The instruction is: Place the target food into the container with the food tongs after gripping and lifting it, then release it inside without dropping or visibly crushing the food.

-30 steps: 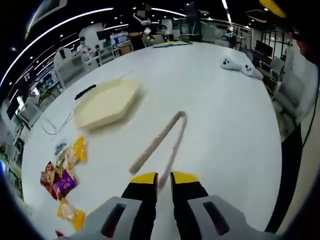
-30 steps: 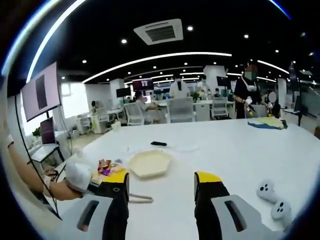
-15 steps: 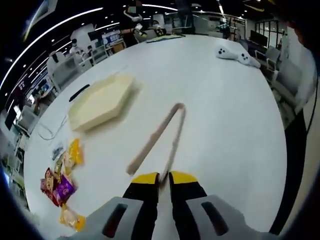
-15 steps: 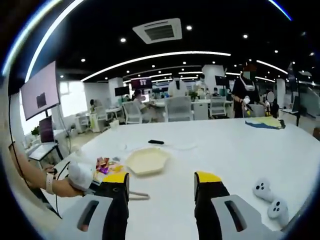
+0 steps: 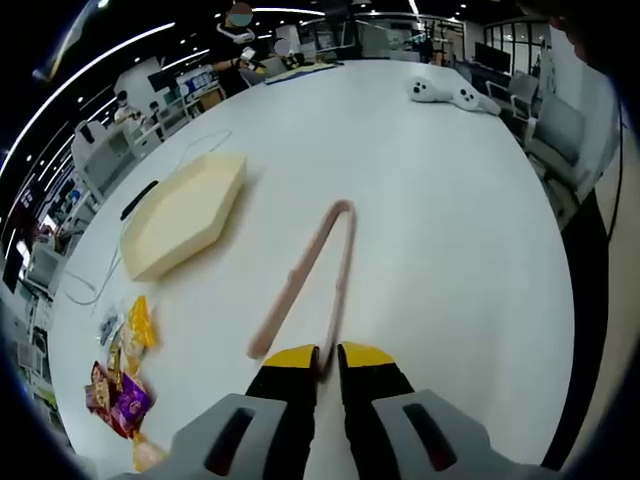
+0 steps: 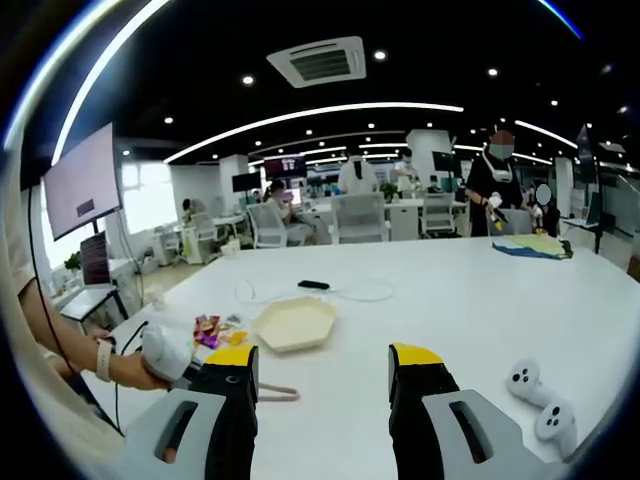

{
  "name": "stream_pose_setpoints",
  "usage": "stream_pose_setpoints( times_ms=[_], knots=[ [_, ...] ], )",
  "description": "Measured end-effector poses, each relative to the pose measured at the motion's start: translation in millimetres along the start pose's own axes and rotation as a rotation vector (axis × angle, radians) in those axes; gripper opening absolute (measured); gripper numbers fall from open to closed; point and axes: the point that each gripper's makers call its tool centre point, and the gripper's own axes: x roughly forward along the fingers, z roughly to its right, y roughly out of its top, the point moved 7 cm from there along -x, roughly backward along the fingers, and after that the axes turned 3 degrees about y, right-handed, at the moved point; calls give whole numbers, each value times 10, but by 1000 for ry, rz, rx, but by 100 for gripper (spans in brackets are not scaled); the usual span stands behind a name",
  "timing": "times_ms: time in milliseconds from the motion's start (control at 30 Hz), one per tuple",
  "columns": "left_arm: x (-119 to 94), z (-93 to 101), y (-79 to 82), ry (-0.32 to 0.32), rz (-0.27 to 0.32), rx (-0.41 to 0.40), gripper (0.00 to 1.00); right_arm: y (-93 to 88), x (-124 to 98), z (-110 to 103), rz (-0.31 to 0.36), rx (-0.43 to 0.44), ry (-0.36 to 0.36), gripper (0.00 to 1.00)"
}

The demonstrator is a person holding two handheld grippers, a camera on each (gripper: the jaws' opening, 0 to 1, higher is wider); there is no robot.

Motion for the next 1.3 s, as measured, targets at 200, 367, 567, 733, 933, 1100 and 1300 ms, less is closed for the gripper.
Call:
stream_pose_setpoints(
  times_ms=[200, 367, 567, 733, 933, 1100, 1300],
  knots=[
    [1, -12, -14, -13, 10, -20, 5, -30, 10, -41, -5, 13, 12, 52],
    [1, -7, -9, -10, 9, -23, 5, -32, 28, -64, 2, 28, 19, 52],
    [5, -30, -6, -22, 9, -46, 4, -59, 55, -85, -1, 42, 27, 52],
    [8, -32, -13, -41, 20, -35, 3, -69, 63, -86, 1, 50, 30, 52],
    [7, -66, -23, -75, 28, -99, 0, -72, 76, -74, 1, 57, 28, 52],
    [13, -69, -32, -79, 47, -98, 0, -48, 97, -86, 6, 54, 32, 52],
    [25, -87, -42, -91, 50, -128, 0, -33, 114, -96, 7, 53, 34, 52]
  ],
)
